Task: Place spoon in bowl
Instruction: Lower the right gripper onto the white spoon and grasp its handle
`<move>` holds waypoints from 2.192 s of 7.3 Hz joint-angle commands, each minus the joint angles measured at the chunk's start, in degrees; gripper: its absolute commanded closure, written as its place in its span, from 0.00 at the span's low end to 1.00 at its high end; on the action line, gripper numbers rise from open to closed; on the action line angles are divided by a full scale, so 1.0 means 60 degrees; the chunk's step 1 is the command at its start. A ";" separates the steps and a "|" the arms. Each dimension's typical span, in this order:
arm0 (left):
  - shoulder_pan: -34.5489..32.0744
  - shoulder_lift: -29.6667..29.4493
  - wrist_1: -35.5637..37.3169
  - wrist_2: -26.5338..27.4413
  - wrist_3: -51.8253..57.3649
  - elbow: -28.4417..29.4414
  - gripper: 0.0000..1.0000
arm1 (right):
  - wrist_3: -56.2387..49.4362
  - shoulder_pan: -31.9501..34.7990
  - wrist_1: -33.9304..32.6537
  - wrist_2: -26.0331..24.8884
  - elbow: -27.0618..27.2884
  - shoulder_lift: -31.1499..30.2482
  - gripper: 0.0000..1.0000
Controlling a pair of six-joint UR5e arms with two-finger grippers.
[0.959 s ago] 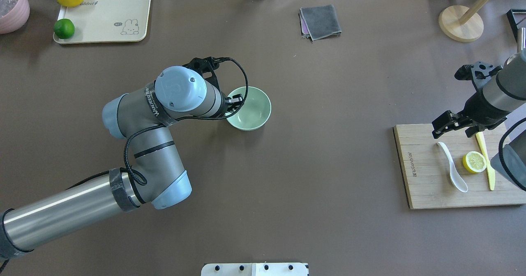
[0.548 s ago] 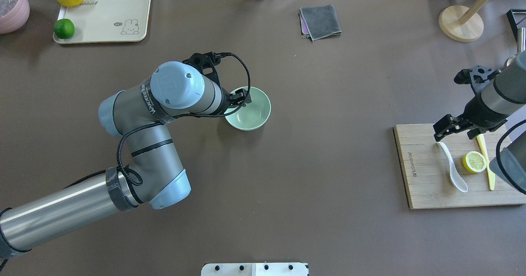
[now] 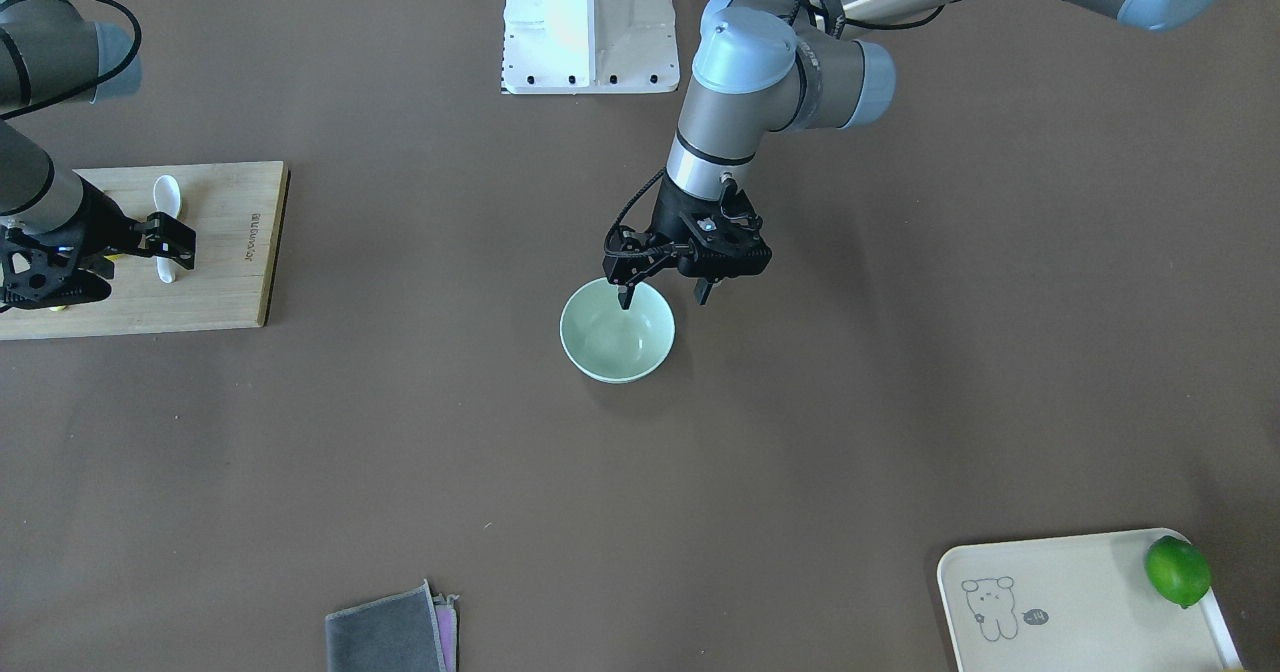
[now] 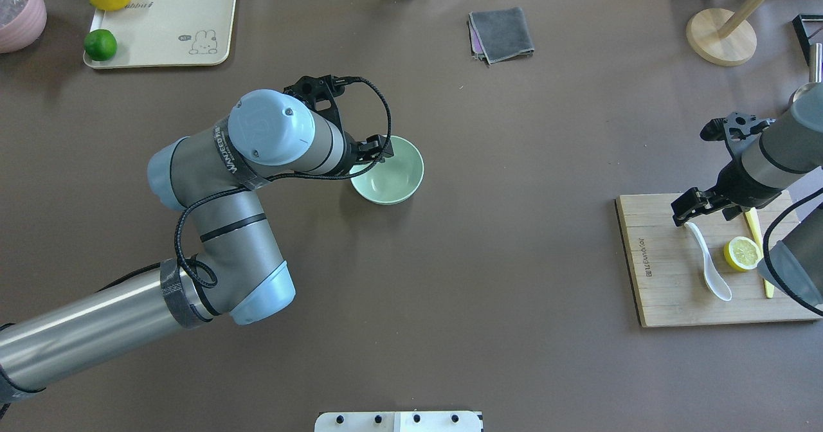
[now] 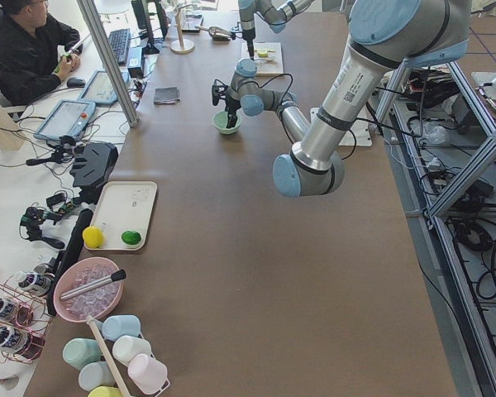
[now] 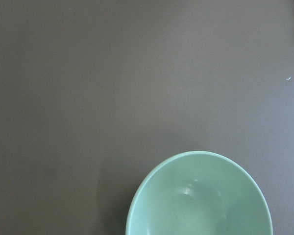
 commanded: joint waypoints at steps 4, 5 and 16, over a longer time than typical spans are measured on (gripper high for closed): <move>-0.0013 0.0084 -0.0085 -0.0002 0.0030 -0.0003 0.02 | 0.0109 -0.0097 0.0307 0.0047 0.0323 -0.0346 0.15; -0.0013 0.0143 -0.0085 0.0013 0.0030 -0.0018 0.02 | 0.0109 -0.0156 0.0322 0.0032 0.0352 -0.0434 0.14; -0.0013 0.0392 -0.0100 0.0013 0.0030 -0.0267 0.02 | 0.0549 -0.0552 0.0498 -0.0202 0.0602 -0.0772 0.76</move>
